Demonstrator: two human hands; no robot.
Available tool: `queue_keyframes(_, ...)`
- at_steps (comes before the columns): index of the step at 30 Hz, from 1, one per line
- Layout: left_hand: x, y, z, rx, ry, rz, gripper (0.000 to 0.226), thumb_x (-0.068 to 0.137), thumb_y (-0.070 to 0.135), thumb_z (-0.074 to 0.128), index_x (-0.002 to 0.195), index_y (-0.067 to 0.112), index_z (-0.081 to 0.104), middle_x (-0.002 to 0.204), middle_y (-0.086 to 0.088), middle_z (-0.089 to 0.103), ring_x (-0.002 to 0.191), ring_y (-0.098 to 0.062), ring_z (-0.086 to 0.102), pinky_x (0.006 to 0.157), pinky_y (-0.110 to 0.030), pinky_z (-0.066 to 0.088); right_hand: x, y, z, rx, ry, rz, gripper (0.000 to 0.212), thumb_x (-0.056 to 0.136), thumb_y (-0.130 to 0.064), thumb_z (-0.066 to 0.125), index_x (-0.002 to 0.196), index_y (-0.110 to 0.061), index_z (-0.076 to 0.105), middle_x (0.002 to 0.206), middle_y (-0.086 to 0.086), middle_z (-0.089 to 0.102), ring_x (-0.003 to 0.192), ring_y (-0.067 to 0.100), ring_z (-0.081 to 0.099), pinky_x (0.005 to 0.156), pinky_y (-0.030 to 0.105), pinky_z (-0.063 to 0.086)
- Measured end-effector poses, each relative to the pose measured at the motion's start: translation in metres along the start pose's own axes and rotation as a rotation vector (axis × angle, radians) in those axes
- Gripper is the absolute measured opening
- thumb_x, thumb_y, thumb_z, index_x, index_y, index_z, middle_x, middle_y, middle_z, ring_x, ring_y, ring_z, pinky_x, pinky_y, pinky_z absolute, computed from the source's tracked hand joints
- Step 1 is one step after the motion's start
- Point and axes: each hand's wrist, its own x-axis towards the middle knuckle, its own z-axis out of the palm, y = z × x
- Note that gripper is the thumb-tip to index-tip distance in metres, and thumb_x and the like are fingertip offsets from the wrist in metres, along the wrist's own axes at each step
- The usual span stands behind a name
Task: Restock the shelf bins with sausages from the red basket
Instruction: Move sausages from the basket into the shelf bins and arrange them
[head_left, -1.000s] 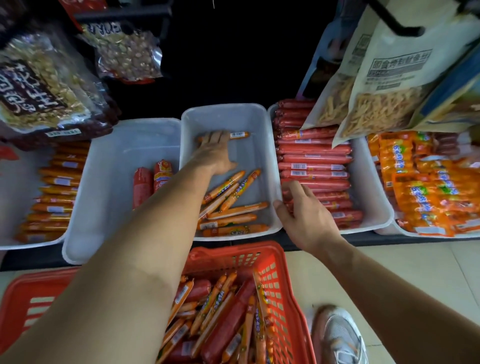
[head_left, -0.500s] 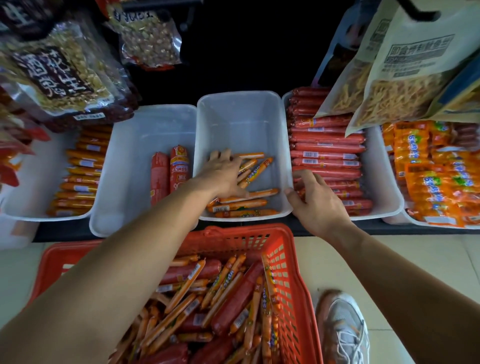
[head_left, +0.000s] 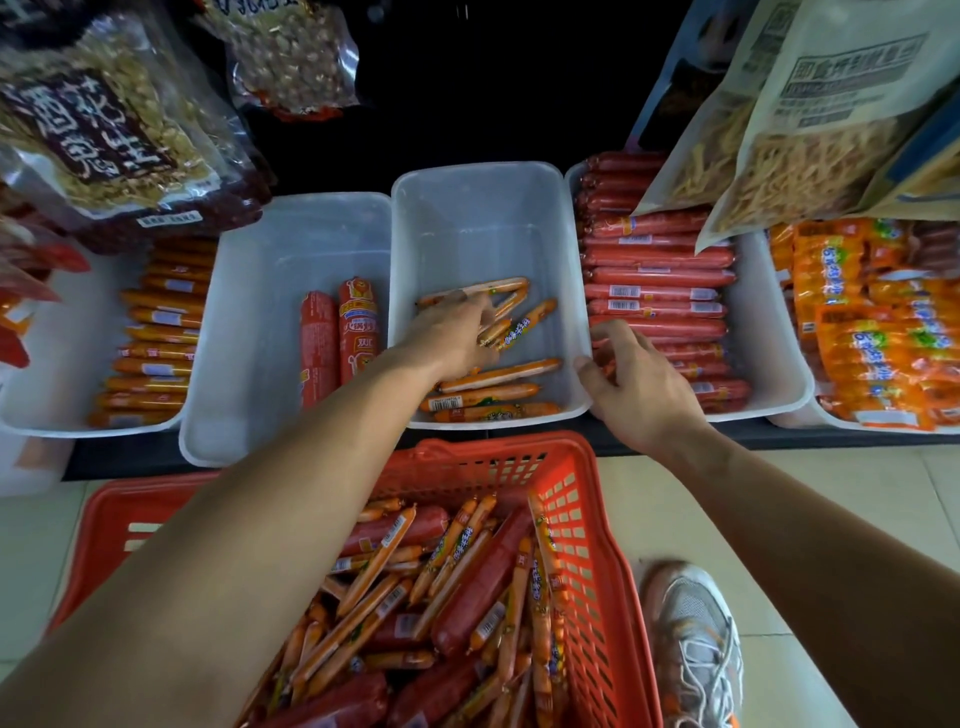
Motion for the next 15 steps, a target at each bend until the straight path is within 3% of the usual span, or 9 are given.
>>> queue_keyframes(2,-0.006,-0.002,0.002,0.052,-0.023,0.016,0.016,0.083,0.029,0.075,0.092,0.033,0.062,0.114,0.003,0.055,0.104,-0.021,0.058,0.089,-0.037,0.049,0.000,0.000,0.000,0.003,-0.004,-0.002,0.031,0.100,-0.043,0.047,0.128,-0.028,0.046,0.122,-0.001,0.058,0.096,0.021,0.057,0.074,0.037,0.044)
queue_keyframes(4,-0.009,-0.004,0.005,0.079,-0.030,0.018,0.019,0.082,0.024,0.077,0.081,0.035,0.061,0.111,0.003,0.054,0.102,-0.021,0.058,0.089,-0.037,0.051,0.000,0.000,0.000,0.005,-0.009,0.000,0.031,0.100,-0.043,0.047,0.127,-0.029,0.046,0.122,-0.001,0.058,0.098,0.023,0.059,0.075,0.039,0.047)
queue_keyframes(5,-0.010,-0.004,0.006,0.076,-0.025,0.014,0.018,0.081,0.026,0.078,0.088,0.032,0.063,0.113,0.003,0.054,0.104,-0.020,0.057,0.089,-0.036,0.050,0.000,0.000,0.000,0.006,-0.011,0.002,0.031,0.100,-0.043,0.047,0.127,-0.029,0.045,0.122,-0.001,0.058,0.098,0.023,0.059,0.077,0.040,0.049)
queue_keyframes(8,-0.008,0.000,0.008,0.013,0.032,-0.054,0.051,0.080,0.034,0.080,0.122,0.021,0.054,0.117,-0.002,0.058,0.106,-0.023,0.058,0.086,-0.037,0.050,0.000,-0.001,-0.001,0.003,-0.015,0.007,0.031,0.100,-0.044,0.047,0.127,-0.029,0.045,0.123,-0.001,0.058,0.099,0.023,0.060,0.079,0.042,0.051)
queue_keyframes(11,-0.003,0.003,0.004,0.001,-0.002,-0.050,0.053,0.079,0.029,0.081,0.125,0.021,0.057,0.119,-0.003,0.063,0.108,-0.024,0.061,0.085,-0.035,0.051,0.000,-0.001,-0.001,0.001,-0.017,0.010,0.032,0.100,-0.045,0.046,0.128,-0.030,0.044,0.124,-0.001,0.058,0.099,0.024,0.060,0.079,0.043,0.052)
queue_keyframes(15,0.002,0.002,0.001,-0.120,-0.083,-0.062,0.077,0.077,0.031,0.082,0.144,0.025,0.044,0.140,-0.001,0.052,0.125,-0.022,0.052,0.102,-0.039,0.046,0.000,-0.001,-0.002,-0.003,-0.021,0.007,0.033,0.099,-0.045,0.046,0.128,-0.029,0.044,0.124,-0.001,0.058,0.099,0.025,0.061,0.079,0.044,0.052)
